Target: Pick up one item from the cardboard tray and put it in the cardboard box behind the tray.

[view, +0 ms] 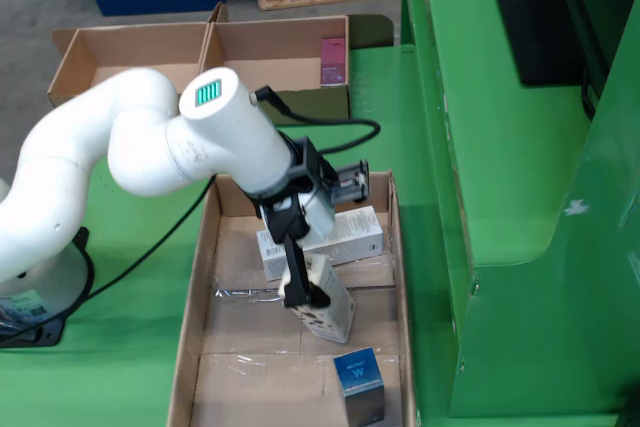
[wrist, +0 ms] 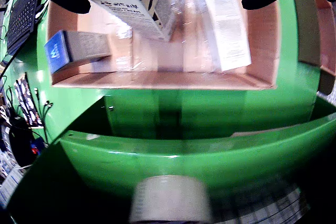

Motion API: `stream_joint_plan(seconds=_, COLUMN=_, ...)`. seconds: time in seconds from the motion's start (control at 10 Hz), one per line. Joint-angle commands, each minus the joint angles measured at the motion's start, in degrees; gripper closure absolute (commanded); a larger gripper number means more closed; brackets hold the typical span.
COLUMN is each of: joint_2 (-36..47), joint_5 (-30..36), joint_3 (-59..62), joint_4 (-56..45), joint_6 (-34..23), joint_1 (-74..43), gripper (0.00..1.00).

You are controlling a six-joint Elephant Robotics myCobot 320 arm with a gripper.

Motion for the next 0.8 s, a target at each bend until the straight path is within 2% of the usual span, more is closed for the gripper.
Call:
stream_joint_plan(seconds=0.0, joint_2=-1.51, joint_5=-1.49, joint_3=0.35, joint_4=9.49, joint_6=0.66, joint_1=-1.71, gripper=0.00)
stream_joint_plan(seconds=0.7, joint_2=-2.03, joint_5=-2.45, joint_3=0.35, joint_4=11.60, joint_6=0.68, joint_1=-2.46, gripper=0.00)
